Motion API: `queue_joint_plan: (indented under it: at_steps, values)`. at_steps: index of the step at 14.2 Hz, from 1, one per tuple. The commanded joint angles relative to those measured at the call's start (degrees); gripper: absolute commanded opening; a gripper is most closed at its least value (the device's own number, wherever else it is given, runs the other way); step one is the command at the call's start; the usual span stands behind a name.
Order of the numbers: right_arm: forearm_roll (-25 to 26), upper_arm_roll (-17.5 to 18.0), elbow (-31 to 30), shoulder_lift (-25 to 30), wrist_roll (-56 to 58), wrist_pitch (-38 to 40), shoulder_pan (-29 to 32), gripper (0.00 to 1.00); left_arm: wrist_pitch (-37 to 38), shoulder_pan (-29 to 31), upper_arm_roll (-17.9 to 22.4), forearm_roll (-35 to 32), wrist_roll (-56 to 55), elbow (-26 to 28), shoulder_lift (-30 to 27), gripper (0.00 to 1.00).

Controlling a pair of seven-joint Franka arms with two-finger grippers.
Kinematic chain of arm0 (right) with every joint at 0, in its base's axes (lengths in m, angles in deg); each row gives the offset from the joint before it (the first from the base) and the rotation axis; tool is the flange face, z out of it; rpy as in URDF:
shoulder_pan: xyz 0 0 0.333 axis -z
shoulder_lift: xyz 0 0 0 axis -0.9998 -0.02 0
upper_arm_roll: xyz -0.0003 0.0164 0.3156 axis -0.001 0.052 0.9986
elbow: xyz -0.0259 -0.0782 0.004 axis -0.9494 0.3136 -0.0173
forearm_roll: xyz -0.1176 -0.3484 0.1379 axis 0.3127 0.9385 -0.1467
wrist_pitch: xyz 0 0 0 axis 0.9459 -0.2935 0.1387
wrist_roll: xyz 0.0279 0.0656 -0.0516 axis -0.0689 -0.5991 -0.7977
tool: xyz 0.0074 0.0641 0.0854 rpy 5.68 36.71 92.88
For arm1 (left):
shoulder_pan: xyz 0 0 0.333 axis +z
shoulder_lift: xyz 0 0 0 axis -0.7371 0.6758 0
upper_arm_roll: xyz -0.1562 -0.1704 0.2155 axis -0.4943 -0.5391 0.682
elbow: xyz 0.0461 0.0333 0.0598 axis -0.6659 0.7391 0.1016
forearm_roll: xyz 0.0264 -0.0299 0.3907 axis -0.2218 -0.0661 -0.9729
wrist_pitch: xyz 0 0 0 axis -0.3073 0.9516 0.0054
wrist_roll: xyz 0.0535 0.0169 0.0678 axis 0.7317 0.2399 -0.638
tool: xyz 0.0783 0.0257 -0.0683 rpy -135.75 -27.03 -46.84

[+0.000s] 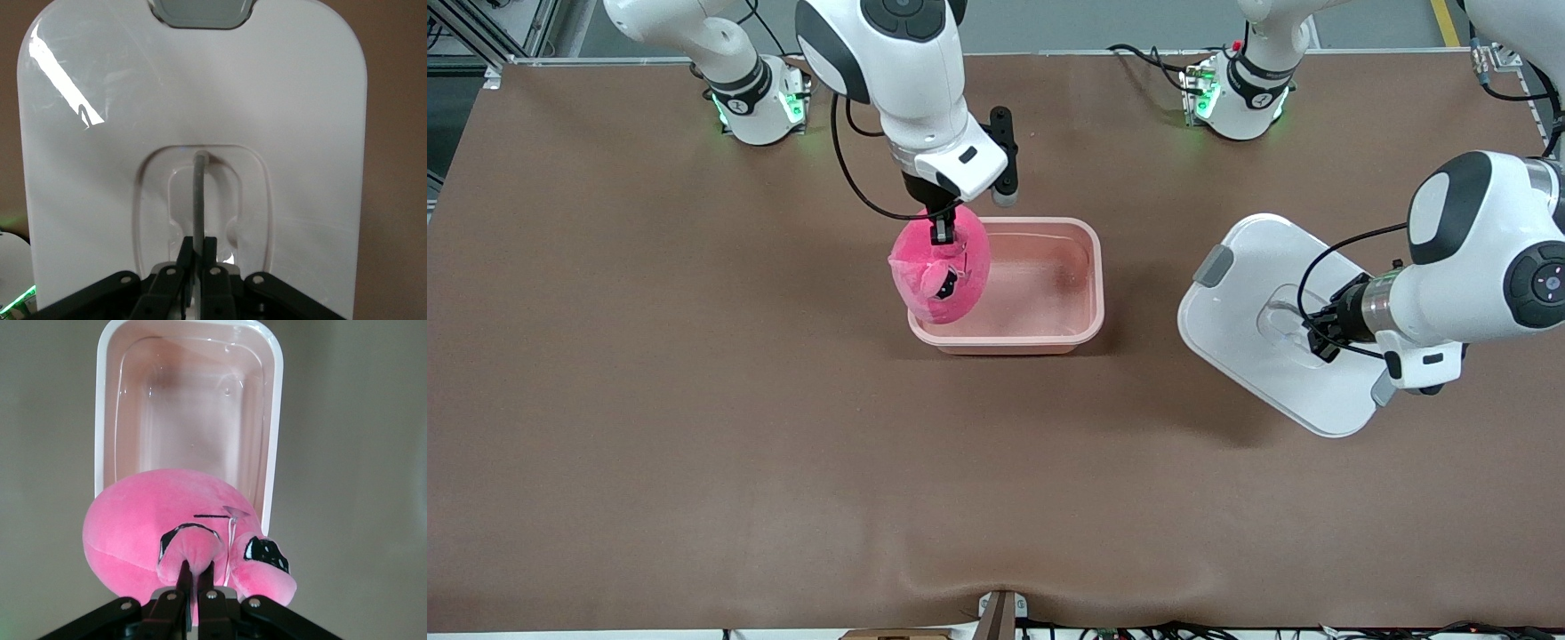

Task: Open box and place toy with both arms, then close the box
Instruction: 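Lower the pink toy into the open box and open the right gripper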

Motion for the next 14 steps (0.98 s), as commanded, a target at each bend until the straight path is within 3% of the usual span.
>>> queue_joint_plan:
  at_steps: [1, 6, 7, 8, 9, 14]
  values:
    - [0.62, 0.51, -0.92, 0.05, 1.85, -1.68, 0.58, 0.0, 0.82, 0.34, -0.08, 1.05, -1.85, 0.26, -0.54, 0.0]
    - [1.14, 0.42, -0.92, -0.48, 2.29, -1.95, 0.58, 0.0, 1.44, 0.25, -0.17, 1.05, -1.94, 0.18, 0.07, 0.0]
    - [1.14, 0.42, -0.83, -0.48, 2.2, -2.04, 0.58, 0.09, 1.44, 0.25, -0.17, 1.05, -1.94, 0.18, 0.07, 0.0]
    - [1.14, 0.42, -0.83, -0.56, 1.85, -2.38, 0.58, 0.68, 1.53, 0.08, -0.17, 1.05, -1.94, 0.26, 0.16, 0.0]
    - [1.06, 0.42, -0.83, -0.57, 2.46, -3.0, 0.67, 1.0, 1.53, 0.08, -0.08, 1.05, -1.94, 0.26, 0.25, 0.0]
    - [1.06, 0.24, -0.75, -0.39, 1.85, -2.56, 0.67, 1.0, 1.53, -0.71, -0.17, 1.14, -3.26, 0.26, 0.25, 0.0]
